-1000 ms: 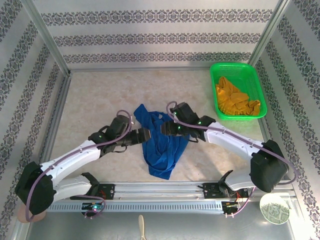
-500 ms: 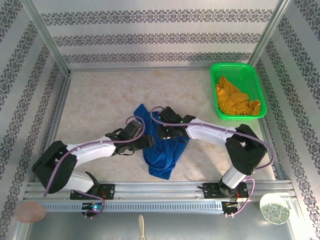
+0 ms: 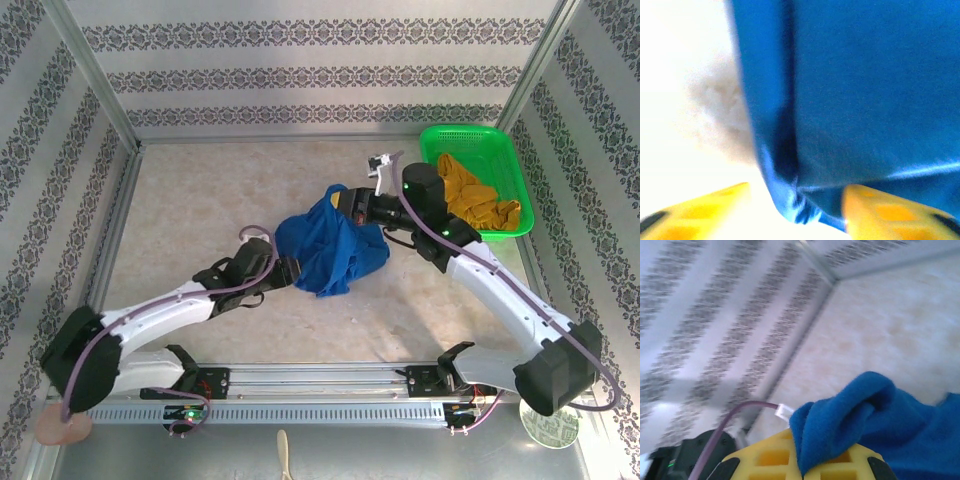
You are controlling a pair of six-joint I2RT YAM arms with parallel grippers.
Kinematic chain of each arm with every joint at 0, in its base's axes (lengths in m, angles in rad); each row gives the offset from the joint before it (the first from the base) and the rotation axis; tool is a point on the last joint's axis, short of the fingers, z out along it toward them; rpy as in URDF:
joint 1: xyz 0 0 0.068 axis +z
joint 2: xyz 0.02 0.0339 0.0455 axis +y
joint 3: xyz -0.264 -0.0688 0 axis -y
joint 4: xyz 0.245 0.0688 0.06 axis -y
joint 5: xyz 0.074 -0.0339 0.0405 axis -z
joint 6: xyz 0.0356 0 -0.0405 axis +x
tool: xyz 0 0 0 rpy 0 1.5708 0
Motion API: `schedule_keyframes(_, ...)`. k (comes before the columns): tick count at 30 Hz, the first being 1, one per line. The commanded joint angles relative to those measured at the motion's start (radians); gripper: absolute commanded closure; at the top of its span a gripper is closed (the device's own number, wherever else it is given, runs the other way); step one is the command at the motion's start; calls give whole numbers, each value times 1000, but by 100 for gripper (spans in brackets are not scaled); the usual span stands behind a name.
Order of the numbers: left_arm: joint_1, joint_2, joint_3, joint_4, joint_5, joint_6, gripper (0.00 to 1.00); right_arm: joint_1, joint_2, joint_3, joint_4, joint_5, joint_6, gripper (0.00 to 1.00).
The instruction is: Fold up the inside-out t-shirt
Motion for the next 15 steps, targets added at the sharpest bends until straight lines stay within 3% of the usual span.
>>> schedule_keyframes(1, -8, -110, 81, -76, -43, 72, 35, -8, -8, 15, 132, -191, 43, 100)
schedule_keyframes(6, -9, -168, 215, -97, 2, 92, 29, -13, -16, 17, 167, -196, 64, 100)
schedule_keyframes(11, -47, -88, 284, -8, 67, 75, 29, -17, -15, 16, 181, -187, 79, 100)
schedule_keyframes(15, -89, -17, 302, 11, 53, 94, 30, -20, -17, 12, 184, -183, 89, 100)
